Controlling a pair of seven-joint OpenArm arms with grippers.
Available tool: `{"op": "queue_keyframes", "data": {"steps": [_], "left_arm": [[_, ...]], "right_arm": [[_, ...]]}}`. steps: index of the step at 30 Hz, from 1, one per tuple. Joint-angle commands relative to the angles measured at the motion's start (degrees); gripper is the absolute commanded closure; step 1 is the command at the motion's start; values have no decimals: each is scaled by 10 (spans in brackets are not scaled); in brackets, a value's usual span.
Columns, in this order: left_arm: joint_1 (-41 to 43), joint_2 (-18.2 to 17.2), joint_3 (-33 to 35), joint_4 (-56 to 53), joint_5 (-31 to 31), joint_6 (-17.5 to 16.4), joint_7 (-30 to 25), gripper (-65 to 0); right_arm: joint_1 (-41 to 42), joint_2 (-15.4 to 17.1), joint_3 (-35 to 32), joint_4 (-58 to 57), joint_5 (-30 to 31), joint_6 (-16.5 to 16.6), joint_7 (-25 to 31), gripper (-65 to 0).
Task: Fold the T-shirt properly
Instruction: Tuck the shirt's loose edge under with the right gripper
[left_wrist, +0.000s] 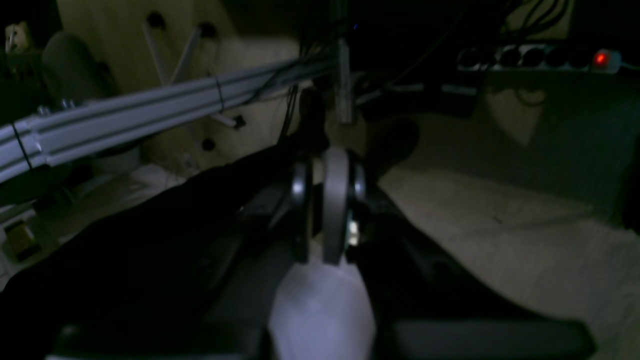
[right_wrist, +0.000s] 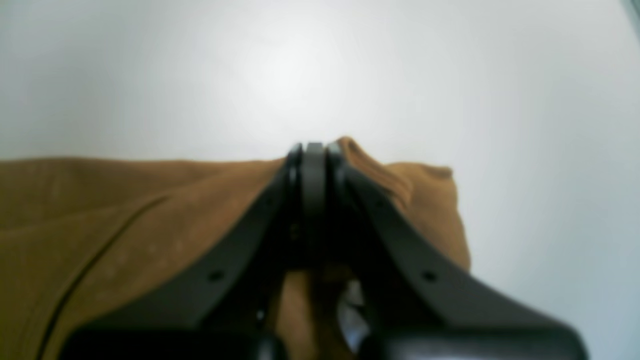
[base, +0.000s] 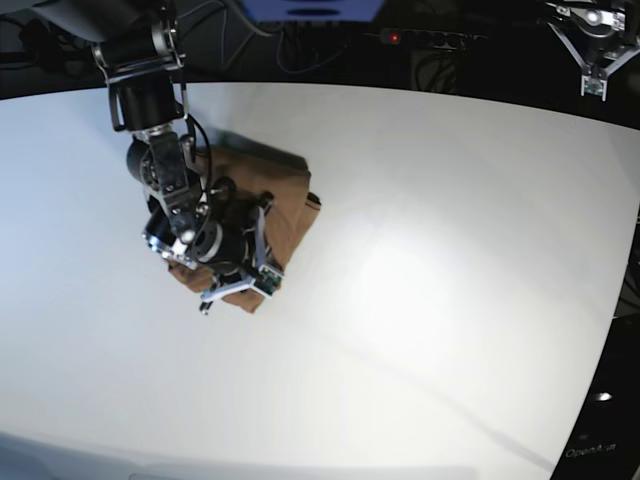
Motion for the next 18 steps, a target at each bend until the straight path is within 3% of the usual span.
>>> {"op": "queue_keyframes", "data": {"steps": [1, 9, 18], "left_arm": [[6, -4, -3, 12, 4, 5, -2, -41], [5, -3, 0, 10, -2, 5, -3, -41], [2, -2, 1, 7, -4, 5, -4, -41]], "right_arm": [[10, 2, 1, 18, -5, -3, 10, -3], [-81, 11, 2, 167, -89, -3, 9, -3], [-226, -11, -18, 321, -94, -3, 6, -3]]}}
